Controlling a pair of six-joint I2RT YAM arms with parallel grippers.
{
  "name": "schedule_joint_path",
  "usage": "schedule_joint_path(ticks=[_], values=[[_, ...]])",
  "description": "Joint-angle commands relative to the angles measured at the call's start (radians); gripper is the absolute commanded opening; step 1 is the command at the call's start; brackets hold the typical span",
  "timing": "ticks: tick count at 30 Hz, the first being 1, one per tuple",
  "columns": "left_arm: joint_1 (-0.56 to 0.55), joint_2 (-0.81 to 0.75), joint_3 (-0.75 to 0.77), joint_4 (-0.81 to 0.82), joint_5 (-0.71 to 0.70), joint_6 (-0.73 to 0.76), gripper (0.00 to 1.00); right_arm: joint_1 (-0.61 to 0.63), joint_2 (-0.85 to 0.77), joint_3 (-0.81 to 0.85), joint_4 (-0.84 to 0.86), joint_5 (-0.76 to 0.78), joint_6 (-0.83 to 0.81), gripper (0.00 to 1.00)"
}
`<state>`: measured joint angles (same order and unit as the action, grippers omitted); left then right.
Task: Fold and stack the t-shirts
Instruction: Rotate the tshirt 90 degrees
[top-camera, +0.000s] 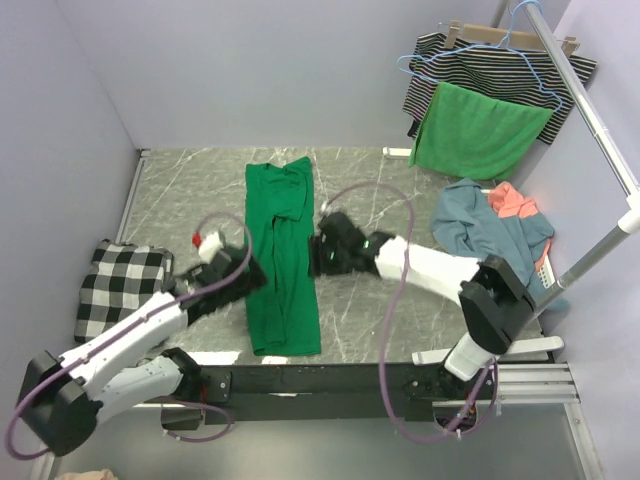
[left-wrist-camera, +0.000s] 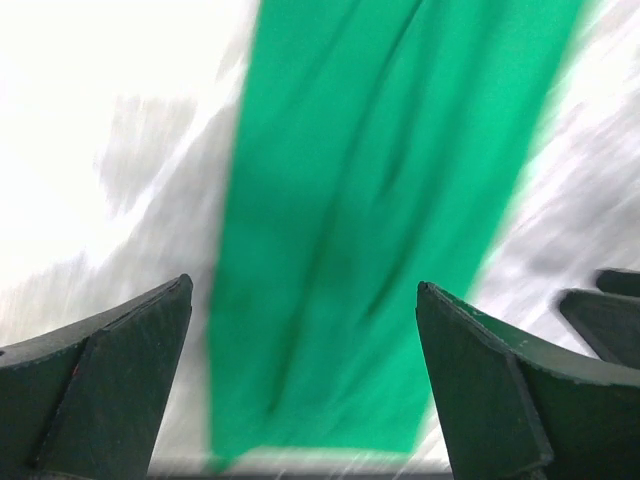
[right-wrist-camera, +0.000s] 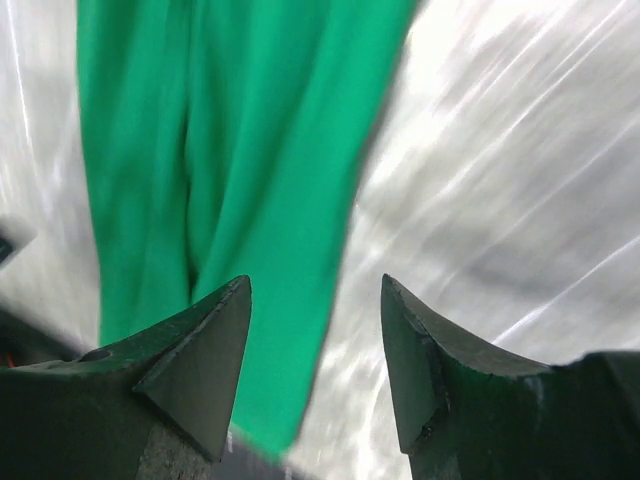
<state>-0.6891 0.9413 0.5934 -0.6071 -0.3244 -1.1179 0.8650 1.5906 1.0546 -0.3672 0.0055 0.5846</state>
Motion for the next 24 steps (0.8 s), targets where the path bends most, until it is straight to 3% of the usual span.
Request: schedule_joint_path(ticks=[1,4,8,9,14,24], values=[[0.229,0.108,0.155,0.311,0.020,0.258,1.00,-0.176,0.120,0.168,0.096,-0.102,-0.069,0.62],[0.347,0.276,0.242,0.488,0.152,0.367,0.99,-0.233,0.261,0.375,0.031,-0.119,-0.104,0.62],[0.410,0.578,0.472,0.569,0.317,0.451,0.99,-0.267,0.380,0.566,-0.035,-0.148,-0.111,0.62],[0.419,0.694,0.562,0.578,0.361,0.464,0.99,-0.274,0.397,0.576,-0.035,-0.151,-0.109,0.62],[0.441,0.962,0.796,0.569,0.537,0.497,0.98,-0.291,0.390,0.555,-0.019,-0.164,-0.100,0.63],[0.465,1.281,1.074,0.419,0.533,0.510,0.97,-0.307,0.322,0.492,-0.026,-0.171,-0.103,0.63]])
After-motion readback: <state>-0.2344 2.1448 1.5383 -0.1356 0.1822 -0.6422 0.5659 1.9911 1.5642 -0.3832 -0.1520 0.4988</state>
